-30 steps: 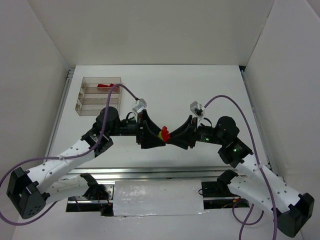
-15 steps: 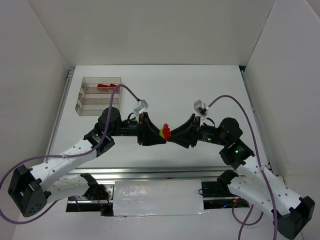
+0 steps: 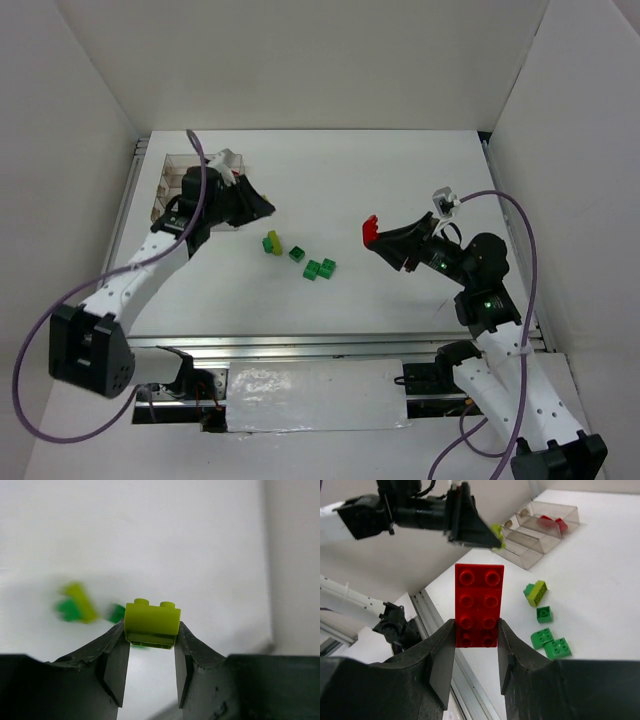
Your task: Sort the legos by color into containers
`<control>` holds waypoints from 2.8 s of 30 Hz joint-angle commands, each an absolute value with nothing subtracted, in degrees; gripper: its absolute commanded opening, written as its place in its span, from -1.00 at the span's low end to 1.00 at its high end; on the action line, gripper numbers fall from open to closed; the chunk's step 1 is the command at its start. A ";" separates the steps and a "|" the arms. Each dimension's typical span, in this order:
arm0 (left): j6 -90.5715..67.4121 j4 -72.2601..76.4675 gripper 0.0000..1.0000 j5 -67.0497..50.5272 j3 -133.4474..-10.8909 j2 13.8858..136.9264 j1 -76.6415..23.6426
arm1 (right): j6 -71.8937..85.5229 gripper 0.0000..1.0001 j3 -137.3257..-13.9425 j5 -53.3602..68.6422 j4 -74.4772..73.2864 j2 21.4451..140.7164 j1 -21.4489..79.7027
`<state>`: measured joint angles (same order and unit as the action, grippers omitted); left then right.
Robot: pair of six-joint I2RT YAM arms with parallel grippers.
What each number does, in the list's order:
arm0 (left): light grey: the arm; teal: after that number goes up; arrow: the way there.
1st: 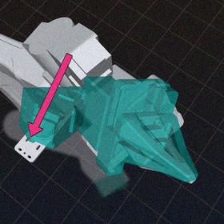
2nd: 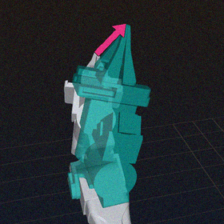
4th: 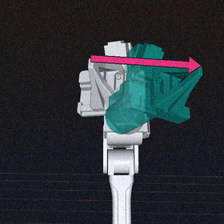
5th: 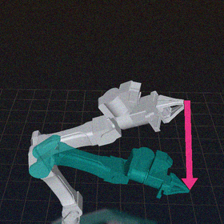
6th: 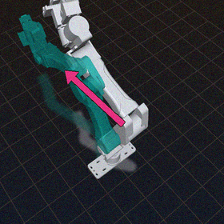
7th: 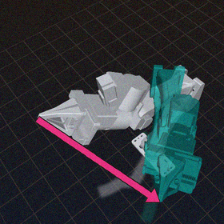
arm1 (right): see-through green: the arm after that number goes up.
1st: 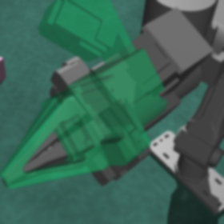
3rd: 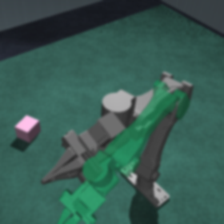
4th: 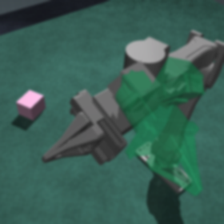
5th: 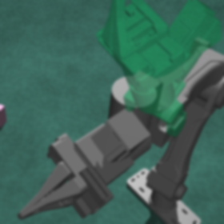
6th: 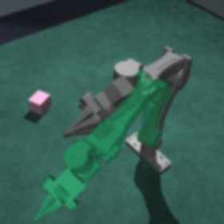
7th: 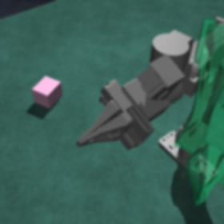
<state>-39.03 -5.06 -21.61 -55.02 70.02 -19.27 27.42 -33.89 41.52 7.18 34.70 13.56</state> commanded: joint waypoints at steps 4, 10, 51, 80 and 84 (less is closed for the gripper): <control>-47.28 -18.28 -1.00 8.42 -69.06 87.08 -4.94 | 28.65 -1.00 -37.88 34.11 2.47 38.23 16.34; -48.25 -16.78 -1.00 9.75 -80.32 99.04 -0.53 | 25.93 -1.00 -37.88 31.47 -1.76 39.81 19.25; -32.72 -32.96 0.99 -2.53 -65.77 52.95 3.87 | 34.87 -0.99 -135.15 19.23 -9.01 137.08 37.27; -26.54 -30.94 0.99 -9.84 -52.38 44.73 3.60 | 49.22 -0.33 -147.66 2.64 19.16 161.37 41.22; -26.19 -30.85 0.99 -10.55 -52.47 45.09 3.34 | 49.22 0.15 -147.66 2.90 18.54 161.54 41.22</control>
<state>-28.16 -32.18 -8.80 -51.42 44.95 3.51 50.00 -145.18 4.29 16.19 160.72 40.99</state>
